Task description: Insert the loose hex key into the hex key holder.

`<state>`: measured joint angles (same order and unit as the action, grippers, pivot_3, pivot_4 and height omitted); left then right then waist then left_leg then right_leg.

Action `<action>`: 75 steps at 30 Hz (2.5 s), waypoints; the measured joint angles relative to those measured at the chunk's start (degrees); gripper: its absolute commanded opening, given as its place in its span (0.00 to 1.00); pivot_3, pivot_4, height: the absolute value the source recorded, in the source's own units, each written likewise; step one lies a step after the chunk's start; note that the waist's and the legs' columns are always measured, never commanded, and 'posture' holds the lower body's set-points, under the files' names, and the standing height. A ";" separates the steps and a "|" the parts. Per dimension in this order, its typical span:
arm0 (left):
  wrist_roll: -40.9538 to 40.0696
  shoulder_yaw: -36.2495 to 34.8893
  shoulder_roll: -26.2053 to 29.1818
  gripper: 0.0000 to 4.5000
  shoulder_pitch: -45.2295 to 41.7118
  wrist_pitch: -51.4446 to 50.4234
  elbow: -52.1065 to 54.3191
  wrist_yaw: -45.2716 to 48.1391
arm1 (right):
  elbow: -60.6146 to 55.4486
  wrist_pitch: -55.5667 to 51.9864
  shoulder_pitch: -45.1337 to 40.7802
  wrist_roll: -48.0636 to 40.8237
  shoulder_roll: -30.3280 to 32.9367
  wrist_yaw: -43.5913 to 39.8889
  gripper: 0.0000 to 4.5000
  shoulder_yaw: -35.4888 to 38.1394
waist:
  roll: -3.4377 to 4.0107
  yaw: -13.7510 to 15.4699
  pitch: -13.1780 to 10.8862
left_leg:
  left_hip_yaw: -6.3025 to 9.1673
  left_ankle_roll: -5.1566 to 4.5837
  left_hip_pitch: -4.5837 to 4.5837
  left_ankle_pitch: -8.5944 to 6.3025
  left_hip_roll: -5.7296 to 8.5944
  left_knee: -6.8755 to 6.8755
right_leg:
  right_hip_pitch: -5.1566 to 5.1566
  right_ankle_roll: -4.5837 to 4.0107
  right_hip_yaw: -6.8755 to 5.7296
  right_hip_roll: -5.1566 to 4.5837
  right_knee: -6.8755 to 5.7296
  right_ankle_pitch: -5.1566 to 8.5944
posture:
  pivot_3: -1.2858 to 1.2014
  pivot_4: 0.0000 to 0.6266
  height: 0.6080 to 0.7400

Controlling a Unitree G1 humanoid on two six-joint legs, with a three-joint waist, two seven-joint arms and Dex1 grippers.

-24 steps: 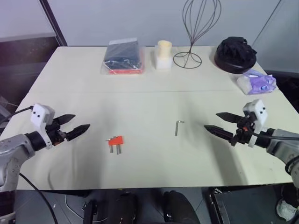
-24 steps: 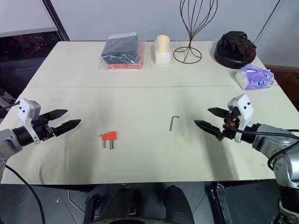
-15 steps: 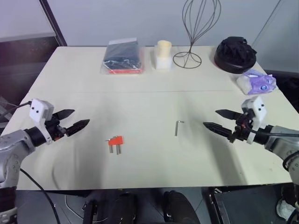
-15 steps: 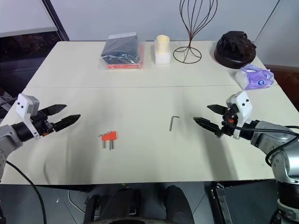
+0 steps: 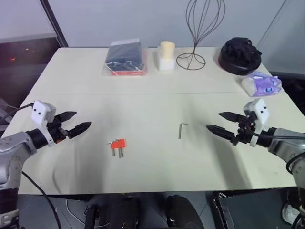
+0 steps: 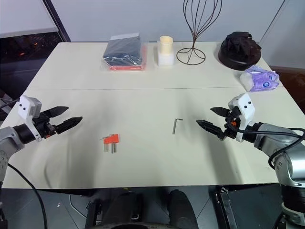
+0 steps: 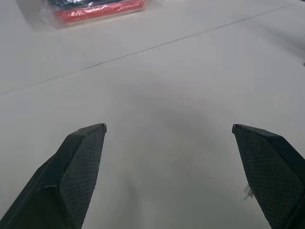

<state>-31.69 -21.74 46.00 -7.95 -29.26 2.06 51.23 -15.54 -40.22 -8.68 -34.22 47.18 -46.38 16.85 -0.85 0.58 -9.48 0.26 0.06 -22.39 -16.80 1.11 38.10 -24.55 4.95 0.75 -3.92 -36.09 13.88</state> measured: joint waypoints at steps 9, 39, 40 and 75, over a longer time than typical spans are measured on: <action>1.48 2.15 0.60 0.98 -2.33 2.35 -2.39 2.66 | 1.08 1.22 -0.84 1.06 0.05 -0.27 0.97 -0.66 | 0.00 -0.01 0.00 | 0.00 0.00 0.00 0.00 0.00 0.00 | 0.00 0.00 0.00 0.00 -0.01 0.00 | 0.52 0.24 1.00; 3.58 2.79 15.40 0.98 8.35 5.23 3.13 23.26 | 41.18 22.80 -39.85 24.39 -32.83 -18.30 0.97 -45.82 | 0.06 -1.76 -0.06 | -0.02 0.03 -0.14 0.02 0.07 -0.11 | -0.30 0.14 -0.08 0.00 -0.13 -0.08 | 0.52 0.24 1.00; 3.52 2.46 15.18 0.98 8.62 4.88 3.32 22.85 | 43.47 24.75 -40.58 25.35 -33.78 -18.77 0.97 -45.87 | 0.06 -1.75 -0.06 | -0.02 0.04 -0.13 0.02 0.07 -0.11 | -0.29 0.14 -0.08 0.00 -0.13 -0.08 | 0.52 0.24 1.00; 1.73 -1.96 10.64 1.00 15.53 1.47 10.44 14.81 | 76.14 53.18 -49.01 40.86 -51.19 -19.75 0.23 -42.83 | 0.11 -4.61 -0.06 | 0.05 0.54 0.06 0.29 0.04 -0.79 | -0.50 0.08 -0.08 0.07 -0.22 -0.11 | 0.52 0.24 1.00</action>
<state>-29.97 -23.70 56.64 7.57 -27.80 12.50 66.04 60.60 12.96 -57.69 6.64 -4.00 -66.13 -25.98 -0.75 -4.03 -9.54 0.30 0.60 -22.33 -16.51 1.15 37.31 -25.04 5.03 0.66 -3.86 -36.31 13.78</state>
